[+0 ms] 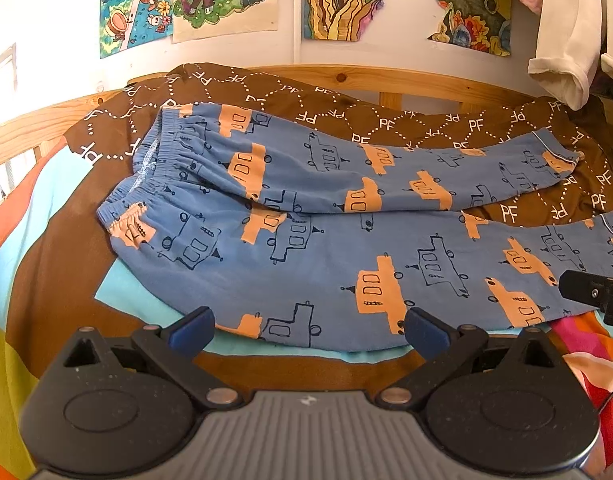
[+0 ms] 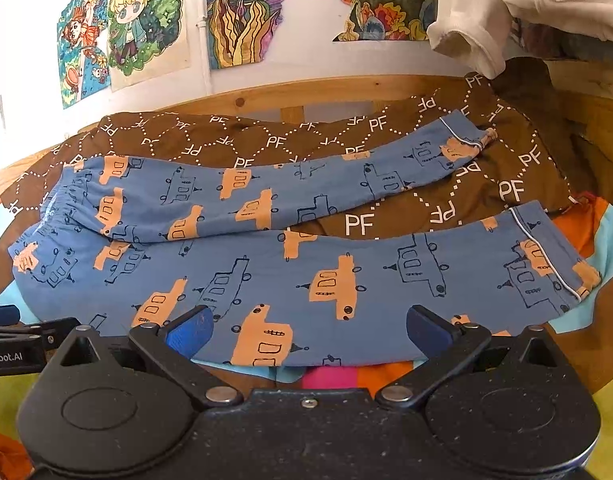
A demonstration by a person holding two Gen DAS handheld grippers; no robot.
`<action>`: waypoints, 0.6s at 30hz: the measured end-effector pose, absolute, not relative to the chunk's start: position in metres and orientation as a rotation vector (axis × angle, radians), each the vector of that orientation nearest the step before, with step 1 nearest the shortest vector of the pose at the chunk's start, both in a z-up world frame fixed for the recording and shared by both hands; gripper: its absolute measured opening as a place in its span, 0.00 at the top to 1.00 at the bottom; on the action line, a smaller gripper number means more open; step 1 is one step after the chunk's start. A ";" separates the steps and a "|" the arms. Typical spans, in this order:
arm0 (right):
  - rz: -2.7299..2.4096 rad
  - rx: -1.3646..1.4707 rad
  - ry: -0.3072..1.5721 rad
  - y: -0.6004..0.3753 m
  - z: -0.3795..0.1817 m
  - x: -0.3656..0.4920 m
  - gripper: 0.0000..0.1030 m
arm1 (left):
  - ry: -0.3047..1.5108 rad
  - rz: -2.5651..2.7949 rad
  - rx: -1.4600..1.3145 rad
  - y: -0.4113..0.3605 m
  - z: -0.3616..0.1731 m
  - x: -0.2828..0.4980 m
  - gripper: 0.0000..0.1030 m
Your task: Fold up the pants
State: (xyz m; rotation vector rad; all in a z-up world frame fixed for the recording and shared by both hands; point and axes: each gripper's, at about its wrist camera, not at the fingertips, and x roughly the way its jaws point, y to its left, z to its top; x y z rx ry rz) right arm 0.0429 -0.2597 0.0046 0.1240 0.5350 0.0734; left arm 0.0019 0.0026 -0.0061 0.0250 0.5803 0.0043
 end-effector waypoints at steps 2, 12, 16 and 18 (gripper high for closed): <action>0.070 0.126 0.537 -0.260 0.005 0.043 0.01 | 0.581 0.006 0.023 0.003 -0.006 0.002 0.00; 0.055 0.076 0.520 -0.256 0.004 0.042 0.01 | 0.581 0.005 0.026 0.002 -0.007 0.003 0.00; 0.044 0.058 0.516 -0.256 0.004 0.042 0.01 | 0.558 0.003 0.056 -0.002 -0.005 0.008 0.00; 0.044 0.050 0.514 -0.256 0.004 0.042 0.01 | 0.552 -0.012 0.070 -0.003 -0.002 0.011 0.00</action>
